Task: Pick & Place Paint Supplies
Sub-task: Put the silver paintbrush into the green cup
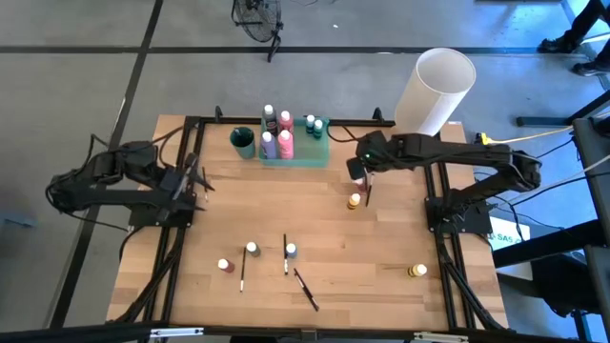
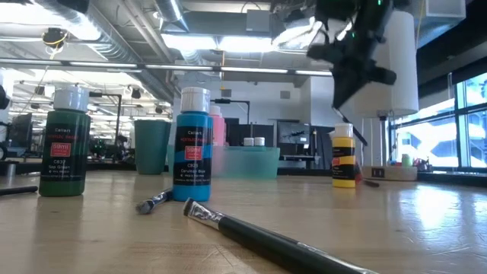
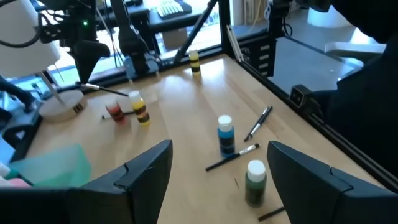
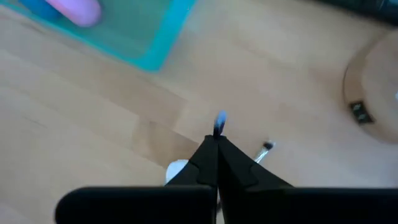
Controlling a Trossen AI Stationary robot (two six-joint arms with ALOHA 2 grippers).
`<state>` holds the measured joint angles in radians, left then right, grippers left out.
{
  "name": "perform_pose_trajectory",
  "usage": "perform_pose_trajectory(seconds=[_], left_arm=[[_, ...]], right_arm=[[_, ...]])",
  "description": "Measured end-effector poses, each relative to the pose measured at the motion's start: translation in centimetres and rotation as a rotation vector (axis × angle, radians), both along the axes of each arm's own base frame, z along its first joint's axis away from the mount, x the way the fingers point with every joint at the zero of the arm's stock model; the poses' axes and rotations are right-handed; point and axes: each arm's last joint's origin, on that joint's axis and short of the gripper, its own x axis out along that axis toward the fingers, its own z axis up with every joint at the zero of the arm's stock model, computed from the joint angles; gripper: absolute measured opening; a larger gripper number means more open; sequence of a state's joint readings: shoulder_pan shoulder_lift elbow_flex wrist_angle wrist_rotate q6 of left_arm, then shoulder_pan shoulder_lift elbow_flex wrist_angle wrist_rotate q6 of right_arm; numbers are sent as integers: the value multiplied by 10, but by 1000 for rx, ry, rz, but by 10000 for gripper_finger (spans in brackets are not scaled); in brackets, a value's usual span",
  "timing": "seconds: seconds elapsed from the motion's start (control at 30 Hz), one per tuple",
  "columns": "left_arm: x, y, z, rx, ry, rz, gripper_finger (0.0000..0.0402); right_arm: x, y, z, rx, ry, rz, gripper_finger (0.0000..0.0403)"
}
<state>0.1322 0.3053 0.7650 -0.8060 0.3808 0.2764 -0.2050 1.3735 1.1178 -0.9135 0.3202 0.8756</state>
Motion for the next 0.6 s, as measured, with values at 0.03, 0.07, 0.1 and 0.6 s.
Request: perform_pose_trajectory(seconds=[0.03, 0.07, 0.1, 0.6], left_arm=[[-2, 0, 0, 7, -10, -1, 259], [-4, 0, 0, 14, -20, -3, 259], [-5, -1, 1, 18, -29, -4, 258], [-1, 0, -4, -5, -82, 10, 260]], right_arm=[[1, 2, 6, -20, -8, 5, 2], [3, 4, 11, -35, -15, 9, 2], [4, 6, 16, -48, -20, 16, 2], [43, 62, 59, -250, -378, 411, 0]])
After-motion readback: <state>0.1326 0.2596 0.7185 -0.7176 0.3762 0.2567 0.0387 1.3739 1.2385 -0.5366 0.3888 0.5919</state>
